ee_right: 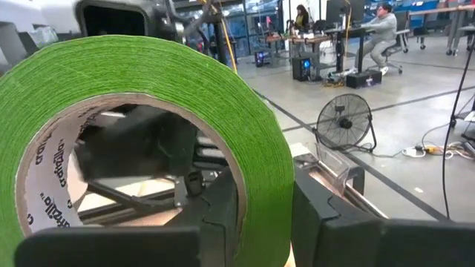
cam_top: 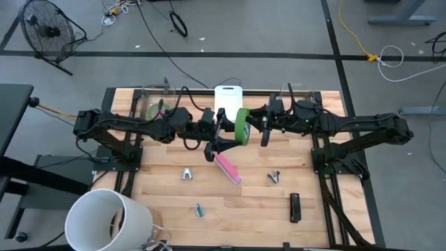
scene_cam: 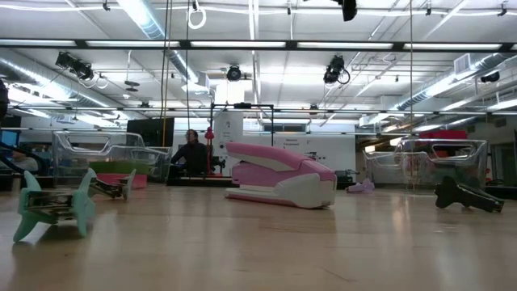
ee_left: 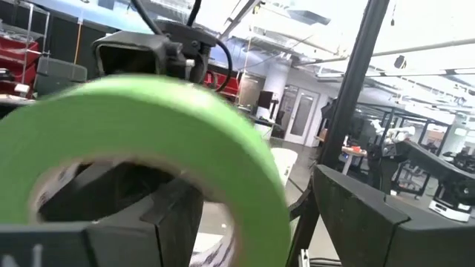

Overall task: Pick and place Stapler, Stapler remover, tape
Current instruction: Put the green tape into the left transparent bin

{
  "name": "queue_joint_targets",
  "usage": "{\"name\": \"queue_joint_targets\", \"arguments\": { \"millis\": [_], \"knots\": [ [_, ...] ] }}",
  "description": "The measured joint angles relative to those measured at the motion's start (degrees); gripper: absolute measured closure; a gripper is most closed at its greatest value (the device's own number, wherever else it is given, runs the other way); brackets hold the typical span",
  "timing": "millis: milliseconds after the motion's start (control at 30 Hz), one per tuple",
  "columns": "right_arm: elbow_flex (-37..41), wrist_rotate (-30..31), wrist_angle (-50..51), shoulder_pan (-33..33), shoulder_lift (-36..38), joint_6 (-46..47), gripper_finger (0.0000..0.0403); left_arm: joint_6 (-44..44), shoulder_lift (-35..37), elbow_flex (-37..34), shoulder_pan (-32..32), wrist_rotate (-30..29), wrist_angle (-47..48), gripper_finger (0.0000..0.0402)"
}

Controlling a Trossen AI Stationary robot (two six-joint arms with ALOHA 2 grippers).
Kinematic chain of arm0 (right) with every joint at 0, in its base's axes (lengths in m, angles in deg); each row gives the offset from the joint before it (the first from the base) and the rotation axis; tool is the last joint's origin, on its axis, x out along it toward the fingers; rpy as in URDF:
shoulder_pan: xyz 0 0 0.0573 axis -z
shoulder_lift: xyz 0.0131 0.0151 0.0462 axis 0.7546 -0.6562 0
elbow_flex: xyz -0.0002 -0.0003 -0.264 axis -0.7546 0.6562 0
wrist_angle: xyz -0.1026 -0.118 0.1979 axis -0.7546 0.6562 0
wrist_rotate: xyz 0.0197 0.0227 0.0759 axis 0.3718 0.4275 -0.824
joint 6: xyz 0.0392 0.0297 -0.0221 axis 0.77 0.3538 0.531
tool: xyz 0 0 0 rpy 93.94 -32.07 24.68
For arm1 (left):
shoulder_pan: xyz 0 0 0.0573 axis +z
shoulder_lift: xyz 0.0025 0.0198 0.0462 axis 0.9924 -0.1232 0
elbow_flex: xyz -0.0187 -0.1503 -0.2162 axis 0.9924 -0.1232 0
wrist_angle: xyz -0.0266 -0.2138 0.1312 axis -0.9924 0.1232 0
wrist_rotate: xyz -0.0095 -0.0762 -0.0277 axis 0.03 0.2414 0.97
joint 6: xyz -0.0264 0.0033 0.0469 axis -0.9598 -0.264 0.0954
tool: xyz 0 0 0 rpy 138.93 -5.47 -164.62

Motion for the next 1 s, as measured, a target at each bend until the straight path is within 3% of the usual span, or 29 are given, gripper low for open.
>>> {"name": "queue_joint_targets", "arguments": {
  "millis": [267, 1000],
  "knots": [
    [-0.11, -0.74, -0.96, 0.0, -2.56, 0.62, 0.0325, -0.07, -0.02, -0.07, 0.0, -0.04, 0.91, 0.0151],
    [-0.02, -0.63, -1.51, -0.02, -2.38, -0.44, 0.0325, -1.52, -0.02, -0.07, 0.0, 0.01, 2.15, 0.0229]
  ]
}}
